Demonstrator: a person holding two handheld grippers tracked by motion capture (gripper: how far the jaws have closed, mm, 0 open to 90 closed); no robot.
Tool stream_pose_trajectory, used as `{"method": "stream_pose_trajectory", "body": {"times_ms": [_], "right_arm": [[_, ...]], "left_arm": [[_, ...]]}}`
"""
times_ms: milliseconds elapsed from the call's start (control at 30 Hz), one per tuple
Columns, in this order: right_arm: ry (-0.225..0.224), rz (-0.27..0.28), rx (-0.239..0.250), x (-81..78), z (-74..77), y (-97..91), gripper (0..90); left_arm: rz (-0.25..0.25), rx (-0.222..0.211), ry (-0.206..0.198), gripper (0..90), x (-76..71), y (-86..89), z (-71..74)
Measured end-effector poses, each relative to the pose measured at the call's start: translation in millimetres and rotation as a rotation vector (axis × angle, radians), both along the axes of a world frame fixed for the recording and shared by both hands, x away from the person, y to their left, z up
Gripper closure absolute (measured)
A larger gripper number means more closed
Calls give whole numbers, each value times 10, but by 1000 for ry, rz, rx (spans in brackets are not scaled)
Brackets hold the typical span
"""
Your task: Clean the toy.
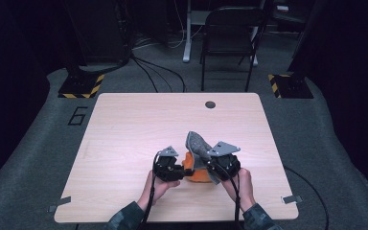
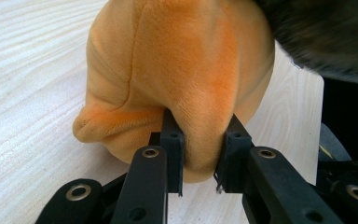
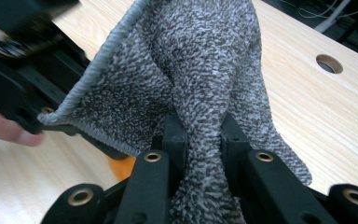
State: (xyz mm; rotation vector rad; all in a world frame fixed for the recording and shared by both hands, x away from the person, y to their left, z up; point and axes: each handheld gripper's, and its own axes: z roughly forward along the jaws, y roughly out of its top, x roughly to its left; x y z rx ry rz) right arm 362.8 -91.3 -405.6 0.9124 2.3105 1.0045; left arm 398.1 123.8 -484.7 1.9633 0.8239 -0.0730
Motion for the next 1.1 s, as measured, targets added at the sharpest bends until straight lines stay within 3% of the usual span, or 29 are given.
{"method": "stream_pose_trajectory", "body": {"times_ms": [167,333,533,967,1033,1100], "right_arm": [[0,-24,-25,44,-24,-87,771],[30,-81,-15,140,-97,-263,773],[92,-164,-12,277,-248,-464,774],[243,-228,-93,548,-694,-632,773],[259,-226,-99,558,-707,-639,773],[240,-236,-96,545,-650,-645,773]], "left_arm": [[-3,3,-2,754,3,0,-1],[1,-5,7,754,-7,-11,-4],[3,-8,8,754,-12,-17,-3],[1,-8,3,754,-8,-13,1],[3,-8,3,753,-11,-13,2],[4,-8,1,752,-12,-14,4]]}}
